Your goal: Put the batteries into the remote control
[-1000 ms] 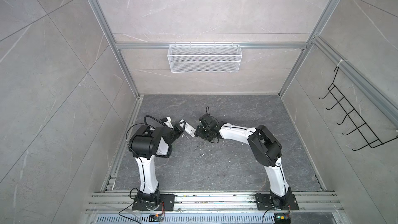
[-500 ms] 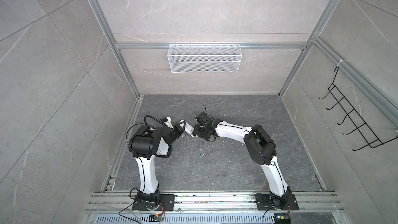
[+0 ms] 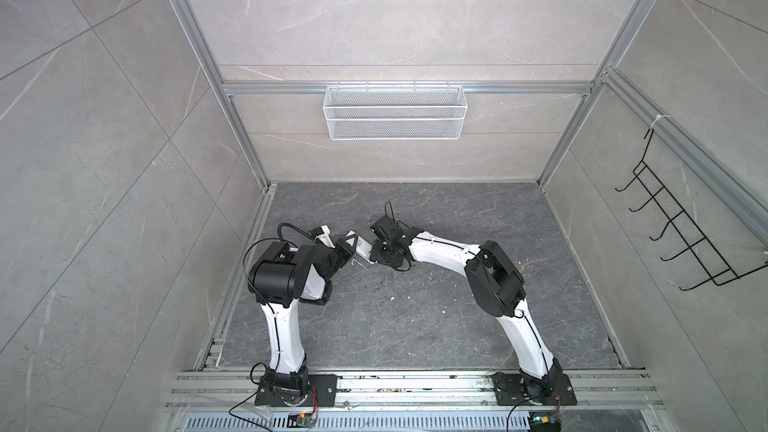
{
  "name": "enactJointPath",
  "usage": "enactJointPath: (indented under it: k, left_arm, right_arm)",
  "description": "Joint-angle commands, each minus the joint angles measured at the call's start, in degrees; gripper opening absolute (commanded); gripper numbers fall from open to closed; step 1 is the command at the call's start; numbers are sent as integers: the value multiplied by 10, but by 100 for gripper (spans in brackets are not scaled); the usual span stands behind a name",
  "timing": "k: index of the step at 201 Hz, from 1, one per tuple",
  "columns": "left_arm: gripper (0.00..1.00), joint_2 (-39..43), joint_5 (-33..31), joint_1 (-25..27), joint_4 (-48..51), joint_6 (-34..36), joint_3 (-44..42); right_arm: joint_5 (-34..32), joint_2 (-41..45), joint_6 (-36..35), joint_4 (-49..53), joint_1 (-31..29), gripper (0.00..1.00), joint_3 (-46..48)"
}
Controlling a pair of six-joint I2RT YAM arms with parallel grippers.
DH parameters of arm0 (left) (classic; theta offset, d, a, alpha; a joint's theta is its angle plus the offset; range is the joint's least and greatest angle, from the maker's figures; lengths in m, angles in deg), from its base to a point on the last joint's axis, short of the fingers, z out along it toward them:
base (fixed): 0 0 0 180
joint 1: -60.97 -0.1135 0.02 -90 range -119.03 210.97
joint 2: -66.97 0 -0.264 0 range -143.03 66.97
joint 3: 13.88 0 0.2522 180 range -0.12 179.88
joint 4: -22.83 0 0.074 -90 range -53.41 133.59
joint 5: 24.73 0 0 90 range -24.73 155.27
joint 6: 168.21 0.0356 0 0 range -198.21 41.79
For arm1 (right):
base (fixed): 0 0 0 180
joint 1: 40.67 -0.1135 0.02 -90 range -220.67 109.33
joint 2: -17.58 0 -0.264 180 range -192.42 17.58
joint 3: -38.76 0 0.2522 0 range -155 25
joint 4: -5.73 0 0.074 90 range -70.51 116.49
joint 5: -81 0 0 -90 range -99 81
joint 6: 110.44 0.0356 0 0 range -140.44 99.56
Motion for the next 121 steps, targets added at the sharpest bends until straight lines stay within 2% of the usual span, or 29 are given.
enactJointPath:
  k: [1,121]
  left_arm:
    - [5,23,10,3,-17,17,-7]
    - [5,20,13,3,-16,4,3]
  right_arm:
    - [-13,-21,9,24,-6,51,-6]
    - [-23,53,44,-70,1,39,90]
